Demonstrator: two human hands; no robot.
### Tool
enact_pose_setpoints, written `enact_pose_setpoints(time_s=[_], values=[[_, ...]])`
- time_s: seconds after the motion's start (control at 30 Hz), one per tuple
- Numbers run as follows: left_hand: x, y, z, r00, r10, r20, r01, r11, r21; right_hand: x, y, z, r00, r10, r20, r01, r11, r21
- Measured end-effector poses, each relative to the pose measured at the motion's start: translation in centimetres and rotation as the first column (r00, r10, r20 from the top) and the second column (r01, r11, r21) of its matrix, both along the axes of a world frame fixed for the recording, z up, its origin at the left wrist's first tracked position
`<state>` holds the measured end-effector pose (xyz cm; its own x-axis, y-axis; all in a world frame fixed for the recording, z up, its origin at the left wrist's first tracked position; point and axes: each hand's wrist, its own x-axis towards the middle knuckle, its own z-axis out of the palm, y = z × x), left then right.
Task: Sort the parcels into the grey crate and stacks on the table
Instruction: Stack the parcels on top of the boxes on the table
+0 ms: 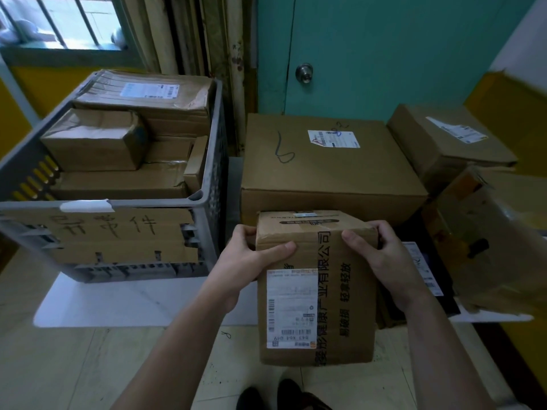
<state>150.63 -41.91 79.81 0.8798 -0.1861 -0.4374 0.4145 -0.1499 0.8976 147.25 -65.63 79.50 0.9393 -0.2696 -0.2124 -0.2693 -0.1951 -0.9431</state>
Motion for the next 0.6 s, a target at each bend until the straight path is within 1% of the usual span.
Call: enact_pose_setpoints(time_s=[0.13, 0.23, 0.37, 0.6], values=[[-0.2, 0.1, 0.2, 1.000, -0.016, -0.018, 0.016, 1.000, 0.006, -0.3, 0.0, -0.1, 1.000, -0.010, -0.002, 0.010, 1.000, 0.003], [-0.5, 0.3, 0.7, 0.999, -0.011, -0.051, 0.011, 1.000, 0.002, -0.6, 0.5, 0.1, 1.000, 0.007, -0.003, -0.007, 1.000, -0.027], [-0.7, 0.5, 0.9, 0.995, 0.026, -0.096, -0.027, 1.000, -0.009, -0.6, 1.4, 0.3, 1.000, 0.002, 0.004, -0.002, 0.999, -0.042], [-0.4, 1.0, 0.3, 0.991, 0.050, -0.126, -0.050, 0.999, 0.004, -0.5, 2.1, 0.1, 1.000, 0.010, -0.007, -0.010, 0.999, -0.045]])
